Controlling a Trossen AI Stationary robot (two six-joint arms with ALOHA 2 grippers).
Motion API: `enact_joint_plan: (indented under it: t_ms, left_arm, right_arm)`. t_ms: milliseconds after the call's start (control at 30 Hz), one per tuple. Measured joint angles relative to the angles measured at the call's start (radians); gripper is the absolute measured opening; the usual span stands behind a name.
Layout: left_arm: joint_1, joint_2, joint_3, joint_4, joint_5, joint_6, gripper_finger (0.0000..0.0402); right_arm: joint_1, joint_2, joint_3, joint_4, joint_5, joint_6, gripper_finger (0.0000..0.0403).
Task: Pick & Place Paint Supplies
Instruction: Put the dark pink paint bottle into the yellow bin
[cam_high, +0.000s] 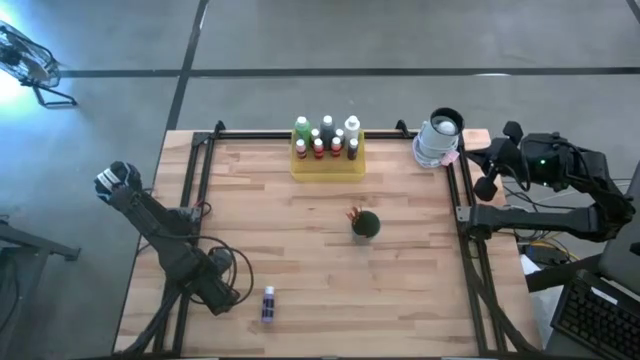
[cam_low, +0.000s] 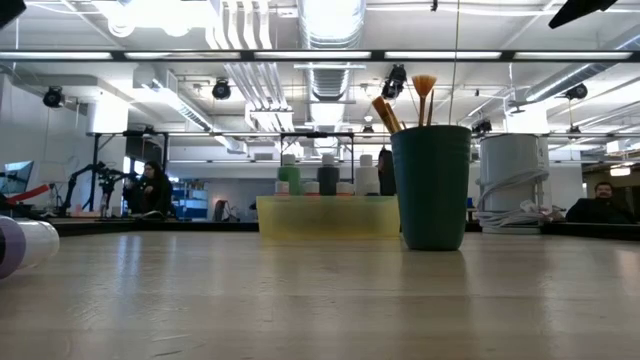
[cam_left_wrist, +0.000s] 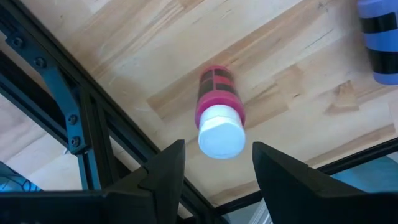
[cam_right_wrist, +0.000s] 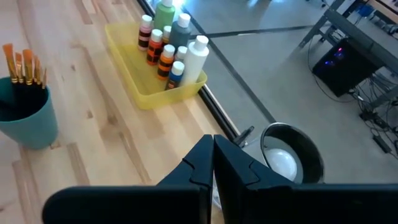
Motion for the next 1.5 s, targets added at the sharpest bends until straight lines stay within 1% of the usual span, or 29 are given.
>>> enact_joint_plan:
  t_ms: [133, 367, 600, 800, 1033, 1167, 1367, 1500]
  left_arm:
    - [0.0, 0.0, -0.011, 0.015, 0.0, 0.0, 0.0193]
    - [0.0, 0.0, -0.062, 0.103, 0.001, 0.0, 0.0193]
    - [0.0, 0.0, -0.085, 0.104, 0.004, 0.0, 0.0193]
    - [0.0, 0.0, -0.11, 0.139, 0.005, 0.0, 0.0193]
    - [0.002, 0.0, -0.111, 0.154, 0.007, -0.001, 0.0192]
    - [0.002, 0.0, -0.111, 0.154, 0.017, 0.0, 0.0177]
    - [0.003, 0.0, -0.111, 0.152, 0.023, 0.0, 0.0127]
    - [0.003, 0.0, -0.111, 0.152, 0.024, 0.0, 0.0123]
  right_arm:
    - [0.0, 0.0, 0.0, 0.0, 0.0, -0.001, 0.0008]
    - [0.0, 0.0, 0.0, 0.0, 0.0, -0.004, 0.0008]
    - [0.0, 0.0, 0.0, 0.0, 0.0, -0.004, 0.0008]
    - [0.0, 0.0, 0.0, 0.0, 0.0, -0.004, 0.0008]
    - [0.0, 0.0, 0.0, 0.0, 0.0, -0.004, 0.0008]
    - [0.0, 0.0, 0.0, 0.0, 0.0, -0.004, 0.0008]
    - [0.0, 0.0, 0.0, 0.0, 0.0, -0.005, 0.0008]
    - [0.0, 0.0, 0.0, 0.001, 0.0, -0.003, 0.0008]
